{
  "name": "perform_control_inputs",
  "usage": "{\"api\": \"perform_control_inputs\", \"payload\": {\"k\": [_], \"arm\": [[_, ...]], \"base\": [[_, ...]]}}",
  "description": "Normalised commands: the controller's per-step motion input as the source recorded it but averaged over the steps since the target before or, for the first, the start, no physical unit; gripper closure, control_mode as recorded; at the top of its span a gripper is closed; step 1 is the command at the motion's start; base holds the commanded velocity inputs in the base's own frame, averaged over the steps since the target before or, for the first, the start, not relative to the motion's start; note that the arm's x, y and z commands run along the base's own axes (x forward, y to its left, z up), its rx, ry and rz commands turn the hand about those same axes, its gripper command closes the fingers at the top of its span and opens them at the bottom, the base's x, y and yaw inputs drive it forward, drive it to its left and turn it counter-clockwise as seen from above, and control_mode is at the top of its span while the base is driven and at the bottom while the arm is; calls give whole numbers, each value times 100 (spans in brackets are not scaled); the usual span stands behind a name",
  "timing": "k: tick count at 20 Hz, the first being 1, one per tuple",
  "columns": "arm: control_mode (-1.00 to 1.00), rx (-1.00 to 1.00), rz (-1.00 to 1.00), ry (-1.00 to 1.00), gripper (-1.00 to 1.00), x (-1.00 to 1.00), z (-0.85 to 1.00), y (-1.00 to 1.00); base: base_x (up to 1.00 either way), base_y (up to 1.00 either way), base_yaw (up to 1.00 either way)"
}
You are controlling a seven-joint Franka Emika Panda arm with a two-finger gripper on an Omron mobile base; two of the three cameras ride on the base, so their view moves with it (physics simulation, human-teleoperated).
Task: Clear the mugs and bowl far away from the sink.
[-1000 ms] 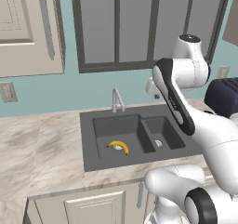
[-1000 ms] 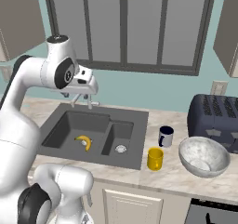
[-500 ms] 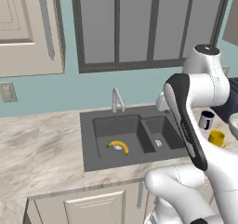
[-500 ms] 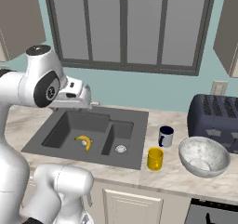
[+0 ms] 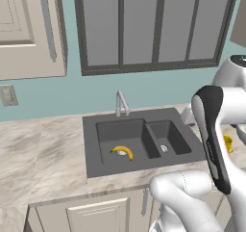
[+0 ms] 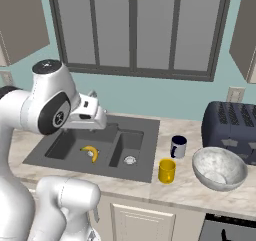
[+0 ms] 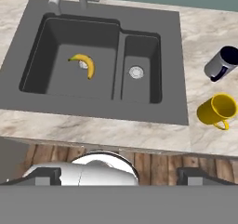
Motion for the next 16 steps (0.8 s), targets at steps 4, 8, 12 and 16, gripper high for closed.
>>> {"api": "perform_control_inputs", "payload": {"k": [4,8,12,16], "arm": [[-100,0,0,0,-100,-6,0,-49],[-100,0,-1,0,-100,0,0,-40],[-100,0,0,1,-100,0,0,-44],[-100,0,0,2,-100,0,-3,-49]], "base": [[0,0,0],[0,0,0],[0,0,0],[0,0,0]]}}
